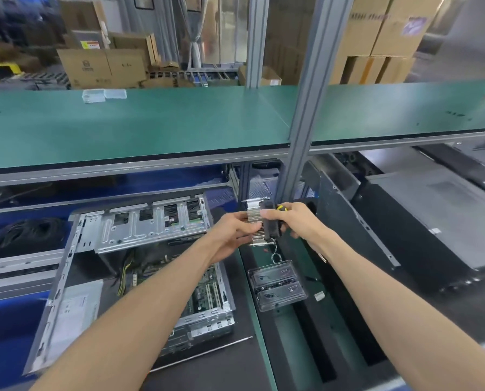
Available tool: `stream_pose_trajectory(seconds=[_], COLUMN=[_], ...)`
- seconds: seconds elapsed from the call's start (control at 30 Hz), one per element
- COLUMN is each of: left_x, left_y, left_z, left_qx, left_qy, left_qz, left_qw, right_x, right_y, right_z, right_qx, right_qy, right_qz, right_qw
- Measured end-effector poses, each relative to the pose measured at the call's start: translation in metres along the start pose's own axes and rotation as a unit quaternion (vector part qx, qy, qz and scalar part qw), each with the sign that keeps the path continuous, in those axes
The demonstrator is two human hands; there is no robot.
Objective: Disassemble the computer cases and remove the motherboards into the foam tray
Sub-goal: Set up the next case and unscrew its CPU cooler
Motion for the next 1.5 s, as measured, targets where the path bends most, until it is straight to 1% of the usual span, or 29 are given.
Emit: stream_pose_trajectory(seconds=[0.07, 0.1, 0.17, 0.23, 0.37, 0.47, 0.53, 0.63, 0.67, 0.77, 0.83, 0.87, 0.9, 0.97, 1.0, 1.07, 1.17, 1.2, 1.27, 1.4, 1.5], left_x=[0.0, 0.0, 0.0, -0.001, 0.004, 0.01, 0.013, 0.014, 0.013, 0.004, -0.007, -0.011, -0.016, -0.02, -0.021, -0.021, -0.023, -0.025, -0.033, -0.048, -0.054], left_y=[0.002, 0.002, -0.001, -0.006, -0.012, -0.005, 0.002, 0.01, 0.013, 0.024, 0.023, 0.02, 0.016, 0.01, 0.008, 0.007, 0.003, 0.001, -0.002, 0.0, 0.004], left_z=[0.013, 0.019, 0.032, 0.044, 0.072, 0.091, 0.101, 0.113, 0.116, 0.123, 0.126, 0.126, 0.125, 0.123, 0.122, 0.122, 0.121, 0.12, 0.119, 0.116, 0.114], left_qx=[0.015, 0.026, 0.061, 0.094, 0.146, 0.159, 0.159, 0.155, 0.149, 0.099, 0.073, 0.079, 0.097, 0.137, 0.15, 0.162, 0.183, 0.188, 0.192, 0.186, 0.193], left_qy=[-0.034, -0.052, -0.08, -0.091, -0.074, -0.057, -0.057, -0.071, -0.07, -0.058, -0.072, -0.084, -0.095, -0.097, -0.091, -0.085, -0.104, -0.112, -0.123, -0.122, -0.12], left_qz=[0.017, 0.043, 0.136, 0.241, 0.398, 0.458, 0.488, 0.546, 0.562, 0.588, 0.613, 0.636, 0.668, 0.735, 0.761, 0.794, 0.82, 0.823, 0.823, 0.815, 0.815], left_qw=[0.999, 0.997, 0.986, 0.962, 0.903, 0.873, 0.856, 0.821, 0.811, 0.801, 0.783, 0.763, 0.732, 0.656, 0.625, 0.58, 0.532, 0.524, 0.52, 0.535, 0.533], right_x=[-0.002, -0.003, -0.003, -0.003, -0.004, -0.003, -0.003, -0.004, -0.002, 0.013, 0.026, 0.03, 0.035, 0.037, 0.038, 0.036, 0.036, 0.036, 0.037, 0.042, 0.051], right_y=[-0.008, -0.013, -0.022, -0.032, -0.054, -0.064, -0.068, -0.072, -0.074, -0.086, -0.097, -0.102, -0.105, -0.108, -0.11, -0.113, -0.116, -0.117, -0.117, -0.121, -0.129], right_z=[0.01, 0.017, 0.032, 0.045, 0.069, 0.086, 0.099, 0.118, 0.124, 0.133, 0.138, 0.141, 0.144, 0.154, 0.159, 0.167, 0.175, 0.177, 0.181, 0.183, 0.18], right_qx=[0.017, 0.023, 0.029, 0.033, 0.027, -0.036, -0.08, -0.105, -0.114, -0.134, -0.139, -0.144, -0.149, -0.151, -0.15, -0.144, -0.152, -0.158, -0.163, -0.174, -0.173], right_qy=[0.005, 0.007, 0.008, 0.014, 0.021, 0.026, 0.023, 0.006, 0.008, 0.025, 0.037, 0.045, 0.053, 0.066, 0.074, 0.089, 0.094, 0.094, 0.095, 0.101, 0.099], right_qz=[0.021, 0.04, 0.061, 0.058, 0.037, -0.038, -0.123, -0.221, -0.249, -0.31, -0.337, -0.352, -0.362, -0.373, -0.375, -0.37, -0.368, -0.37, -0.374, -0.415, -0.43], right_qw=[1.0, 0.999, 0.998, 0.998, 0.999, 0.998, 0.989, 0.97, 0.962, 0.941, 0.93, 0.924, 0.919, 0.913, 0.912, 0.913, 0.913, 0.911, 0.908, 0.888, 0.881])
Point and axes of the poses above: each hand's wrist, its own z-axis towards the middle knuckle, its own x-axis out of the palm, y = z × x, the point moved 5 cm from there along z, towards the middle knuckle, and after that the axes turned 11 degrees about -y, right-handed, at the moved point
